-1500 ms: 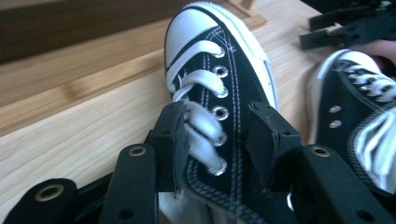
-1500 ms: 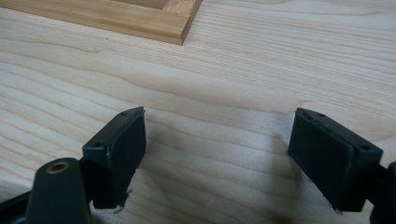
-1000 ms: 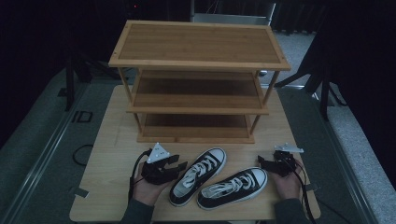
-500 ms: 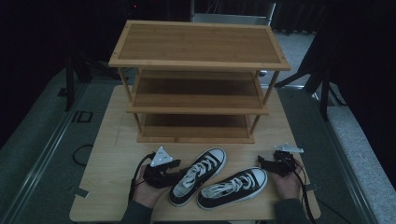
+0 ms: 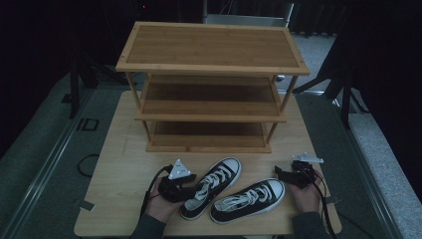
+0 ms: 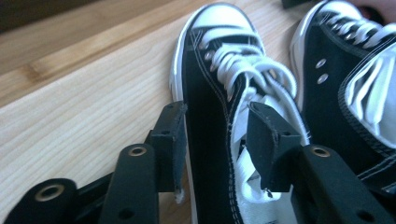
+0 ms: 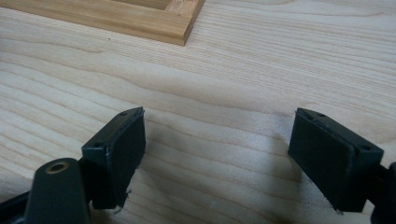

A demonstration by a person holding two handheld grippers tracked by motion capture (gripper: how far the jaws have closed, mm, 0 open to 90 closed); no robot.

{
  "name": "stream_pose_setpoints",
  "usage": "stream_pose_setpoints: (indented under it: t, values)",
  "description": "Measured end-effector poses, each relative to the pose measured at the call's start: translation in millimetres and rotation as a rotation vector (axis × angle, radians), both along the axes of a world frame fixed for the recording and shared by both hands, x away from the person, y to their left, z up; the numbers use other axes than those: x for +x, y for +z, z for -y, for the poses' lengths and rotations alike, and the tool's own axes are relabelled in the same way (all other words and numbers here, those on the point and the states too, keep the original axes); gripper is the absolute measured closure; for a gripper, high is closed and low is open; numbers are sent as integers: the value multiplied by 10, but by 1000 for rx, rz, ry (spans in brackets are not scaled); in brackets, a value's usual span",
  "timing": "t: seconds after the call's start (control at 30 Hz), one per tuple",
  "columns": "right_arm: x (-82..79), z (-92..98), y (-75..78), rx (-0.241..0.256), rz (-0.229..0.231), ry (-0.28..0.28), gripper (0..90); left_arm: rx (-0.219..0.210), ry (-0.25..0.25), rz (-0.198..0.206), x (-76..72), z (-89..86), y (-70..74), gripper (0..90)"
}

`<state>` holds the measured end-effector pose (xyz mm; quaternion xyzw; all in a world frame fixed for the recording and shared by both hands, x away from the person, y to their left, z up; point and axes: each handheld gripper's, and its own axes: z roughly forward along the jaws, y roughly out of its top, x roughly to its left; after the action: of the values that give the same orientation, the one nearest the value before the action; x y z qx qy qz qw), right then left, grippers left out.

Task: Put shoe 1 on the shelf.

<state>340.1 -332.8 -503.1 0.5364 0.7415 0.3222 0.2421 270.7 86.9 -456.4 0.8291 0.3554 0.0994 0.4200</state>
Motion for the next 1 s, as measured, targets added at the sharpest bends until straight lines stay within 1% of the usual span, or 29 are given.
stream_pose_setpoints:
  t: [0.03,0.13,0.23,0.37,0.47,0.6,0.63,0.67,0.7,0.73,0.8,0.83,0.87,0.9,1.0]
  values:
    - [0,0,0,0,0,0,185,20,-2,-4,8,16,-24,611]
    - [0,0,0,0,0,0,185,29,-4,-12,23,35,-55,653]
    - [0,0,0,0,0,0,185,27,1,-22,40,45,-71,684]
    - [0,0,0,0,0,0,185,14,8,-34,95,96,-74,711]
    - [0,0,0,0,0,0,185,7,0,-39,119,107,-80,747]
    - [0,0,0,-1,0,1,185,-9,-7,-55,141,116,-88,764]
    - [0,0,0,0,0,0,185,-26,-14,-66,156,123,-97,772]
    - [0,0,0,0,0,0,185,-26,-14,-66,156,123,-97,789]
    - [0,0,0,-1,0,1,185,-40,-22,-78,171,119,-103,805]
    - [0,0,0,0,1,0,185,-71,-20,-106,197,101,-116,813]
    - [0,0,0,0,0,0,185,-115,-18,-145,225,60,-130,833]
    - [0,0,0,0,0,0,185,-115,-18,-145,225,60,-130,841]
    - [0,0,0,0,1,0,185,-140,-18,-163,239,37,-140,841]
    - [0,0,0,-1,0,0,185,-189,-19,-202,268,-6,-161,853]
    - [0,0,0,-1,0,1,185,-285,-20,-269,316,-80,-210,869]
